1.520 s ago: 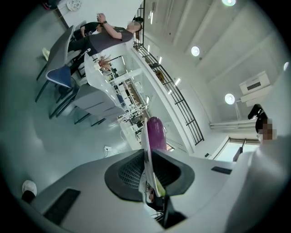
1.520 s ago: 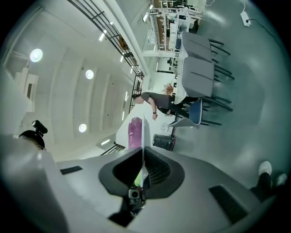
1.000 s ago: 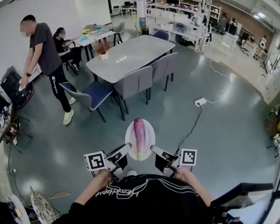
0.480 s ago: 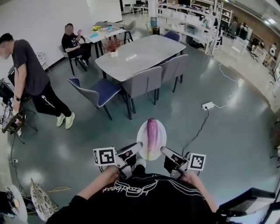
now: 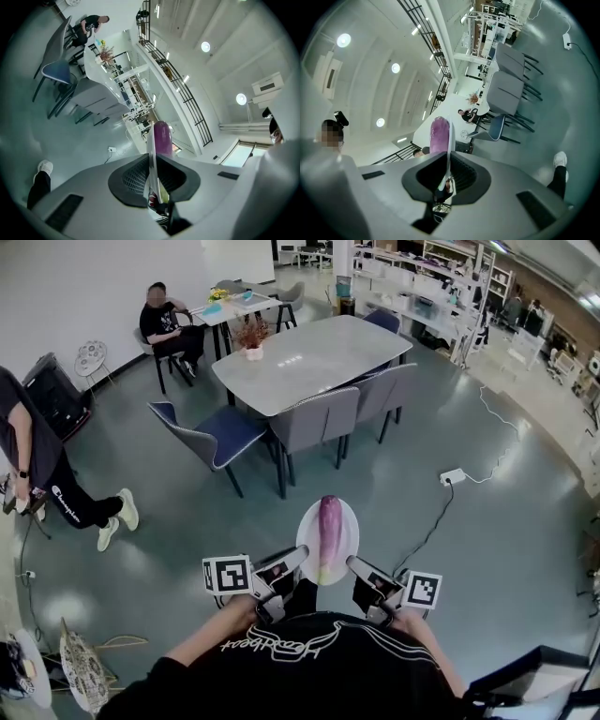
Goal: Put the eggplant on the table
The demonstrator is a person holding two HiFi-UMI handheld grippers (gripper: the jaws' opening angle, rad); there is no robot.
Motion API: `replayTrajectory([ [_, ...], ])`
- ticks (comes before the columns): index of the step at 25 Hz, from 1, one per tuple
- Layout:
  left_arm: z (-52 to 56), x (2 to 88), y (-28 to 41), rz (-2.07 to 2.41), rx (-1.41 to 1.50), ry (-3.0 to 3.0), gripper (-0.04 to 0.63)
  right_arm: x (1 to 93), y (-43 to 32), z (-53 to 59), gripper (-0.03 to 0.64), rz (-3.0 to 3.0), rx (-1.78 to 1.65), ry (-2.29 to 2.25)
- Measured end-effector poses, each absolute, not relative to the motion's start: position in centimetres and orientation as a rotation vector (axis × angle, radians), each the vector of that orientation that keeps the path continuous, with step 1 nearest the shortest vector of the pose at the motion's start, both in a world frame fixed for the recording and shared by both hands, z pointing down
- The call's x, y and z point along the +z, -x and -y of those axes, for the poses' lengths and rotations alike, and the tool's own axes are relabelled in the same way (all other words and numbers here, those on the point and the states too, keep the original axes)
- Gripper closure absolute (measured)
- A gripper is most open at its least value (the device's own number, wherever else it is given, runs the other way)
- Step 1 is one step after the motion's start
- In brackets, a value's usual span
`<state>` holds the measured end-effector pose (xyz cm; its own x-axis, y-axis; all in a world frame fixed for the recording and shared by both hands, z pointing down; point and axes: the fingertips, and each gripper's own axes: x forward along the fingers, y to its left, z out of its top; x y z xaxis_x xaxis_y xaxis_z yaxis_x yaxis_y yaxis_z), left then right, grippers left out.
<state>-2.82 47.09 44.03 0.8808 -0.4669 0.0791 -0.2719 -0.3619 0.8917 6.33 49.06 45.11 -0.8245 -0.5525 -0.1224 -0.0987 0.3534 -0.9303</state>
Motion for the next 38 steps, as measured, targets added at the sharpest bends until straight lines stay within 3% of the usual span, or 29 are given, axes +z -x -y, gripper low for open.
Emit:
replayTrajectory([
  [11,-36.1,45.8,3.6,0.556,-0.2,-1.933,0.543,46.9,-5.6,-37.9,0.598,-2.178,-1.532,0.583],
  [28,-6.9,44.3,4.9,0.518,-0.157,-1.929,0.543,45.6,-4.2,-9.3,0.598,-2.133,-1.545,0.662],
  [38,-0.1,43.8,5.8,0.504,-0.185,-1.932,0.543,44.7,-3.2,-2.4,0.598,-2.168,-1.536,0.704],
])
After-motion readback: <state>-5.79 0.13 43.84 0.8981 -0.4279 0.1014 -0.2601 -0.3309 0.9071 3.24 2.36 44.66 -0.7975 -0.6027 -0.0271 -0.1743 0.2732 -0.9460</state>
